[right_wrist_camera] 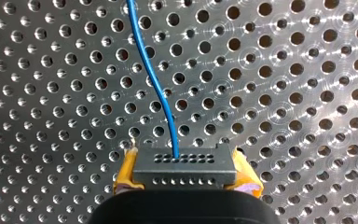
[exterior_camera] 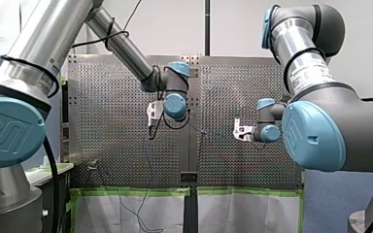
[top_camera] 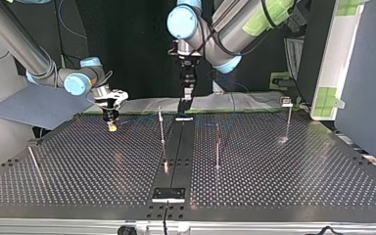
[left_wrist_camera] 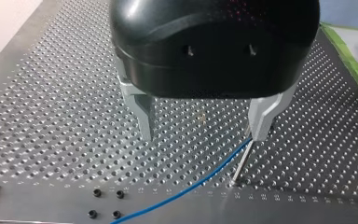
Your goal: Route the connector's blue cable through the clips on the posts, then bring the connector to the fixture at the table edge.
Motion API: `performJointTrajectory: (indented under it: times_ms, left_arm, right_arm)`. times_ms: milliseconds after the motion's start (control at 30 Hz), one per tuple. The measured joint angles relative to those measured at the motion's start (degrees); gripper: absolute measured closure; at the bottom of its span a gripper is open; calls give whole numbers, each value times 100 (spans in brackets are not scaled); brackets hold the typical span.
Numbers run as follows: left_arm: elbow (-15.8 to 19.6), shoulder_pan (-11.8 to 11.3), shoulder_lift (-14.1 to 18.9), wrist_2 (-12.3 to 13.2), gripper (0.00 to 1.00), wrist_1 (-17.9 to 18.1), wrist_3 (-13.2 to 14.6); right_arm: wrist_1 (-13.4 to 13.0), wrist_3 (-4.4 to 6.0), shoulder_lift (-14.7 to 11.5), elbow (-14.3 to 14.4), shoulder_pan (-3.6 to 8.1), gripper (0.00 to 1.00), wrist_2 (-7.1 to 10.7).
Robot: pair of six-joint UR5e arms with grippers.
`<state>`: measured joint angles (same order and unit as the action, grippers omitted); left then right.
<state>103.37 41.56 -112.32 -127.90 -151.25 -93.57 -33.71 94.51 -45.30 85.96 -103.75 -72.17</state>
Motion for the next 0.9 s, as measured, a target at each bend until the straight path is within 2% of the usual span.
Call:
performJointTrajectory:
  times_ms: [267,600,900]
  left_arm:
    - [393,53,394,-11,0,103,-28]
    - [909,54,910,18,0,304,-193]
    - [1312,54,1312,10,0,389,-227]
  right_arm:
    - [-17,-1,1,2,0,100,0]
    - [-40,17,2,0,0,100,0]
    - [20,8,2,-1,14,100,0]
